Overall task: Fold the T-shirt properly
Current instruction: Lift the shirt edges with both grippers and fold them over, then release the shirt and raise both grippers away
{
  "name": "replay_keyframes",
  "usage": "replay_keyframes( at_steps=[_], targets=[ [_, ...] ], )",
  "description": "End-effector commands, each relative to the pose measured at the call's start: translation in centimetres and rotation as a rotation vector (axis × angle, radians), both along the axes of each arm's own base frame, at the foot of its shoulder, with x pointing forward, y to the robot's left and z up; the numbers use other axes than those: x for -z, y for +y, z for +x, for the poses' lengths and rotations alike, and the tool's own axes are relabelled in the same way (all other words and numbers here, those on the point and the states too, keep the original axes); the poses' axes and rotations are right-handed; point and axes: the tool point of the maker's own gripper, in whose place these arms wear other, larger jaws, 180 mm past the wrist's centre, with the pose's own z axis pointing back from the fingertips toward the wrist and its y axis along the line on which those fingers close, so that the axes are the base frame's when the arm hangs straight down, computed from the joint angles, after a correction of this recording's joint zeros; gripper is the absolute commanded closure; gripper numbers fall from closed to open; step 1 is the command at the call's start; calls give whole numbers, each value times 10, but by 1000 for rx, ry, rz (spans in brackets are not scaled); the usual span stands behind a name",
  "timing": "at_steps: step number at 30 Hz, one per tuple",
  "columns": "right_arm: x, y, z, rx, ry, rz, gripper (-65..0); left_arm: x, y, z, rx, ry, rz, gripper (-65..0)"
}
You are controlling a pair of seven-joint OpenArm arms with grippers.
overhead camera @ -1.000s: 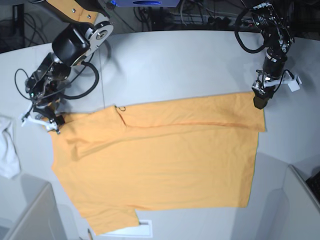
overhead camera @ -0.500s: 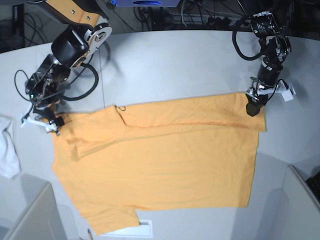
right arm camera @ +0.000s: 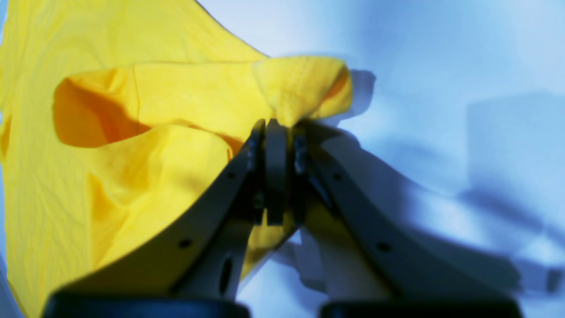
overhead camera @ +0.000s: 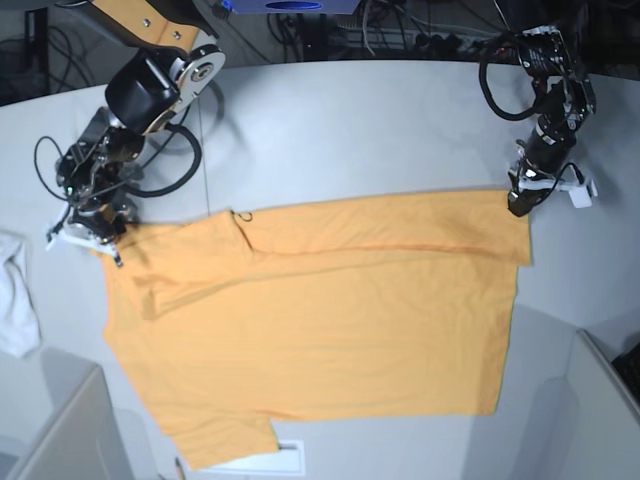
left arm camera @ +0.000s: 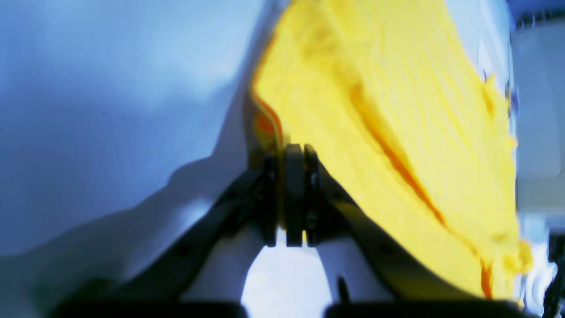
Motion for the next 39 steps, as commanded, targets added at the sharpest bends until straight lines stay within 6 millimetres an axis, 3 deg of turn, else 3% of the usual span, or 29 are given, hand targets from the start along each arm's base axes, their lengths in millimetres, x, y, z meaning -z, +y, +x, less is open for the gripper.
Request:
replay_keyframes(
  at_steps=[1,10,14,17,20,25,34,39],
  targets=[
    [-10,-2,8,-5,-11,3,0,-16,5,9,17,-46,30,0],
    [-54,-6,3,-57,-15,14,0,-55,5,-3,88,-98,144,0],
    [-73,-10,6,-62,-39,-10,0,-77,-1,4,110,-153,171,0],
    [-84,-12,5,-69,-46,-18,0,-82,-2,3,118,-119,167,0],
    [-83,-11,-6,-75,-20,-8,0,-90,-1,-3,129,-102,179,0],
    [-65,-13,-32,-74,44,-15,0,-89,-3,-22,173,-31,190,0],
    [-43,-17,-87,-72,152,-56,0,-63,-9,-72,221,117,189,0],
    [-40,-17,-116,-67,201,-81,0,-72,-18,-83,255,119,214,0]
  ],
)
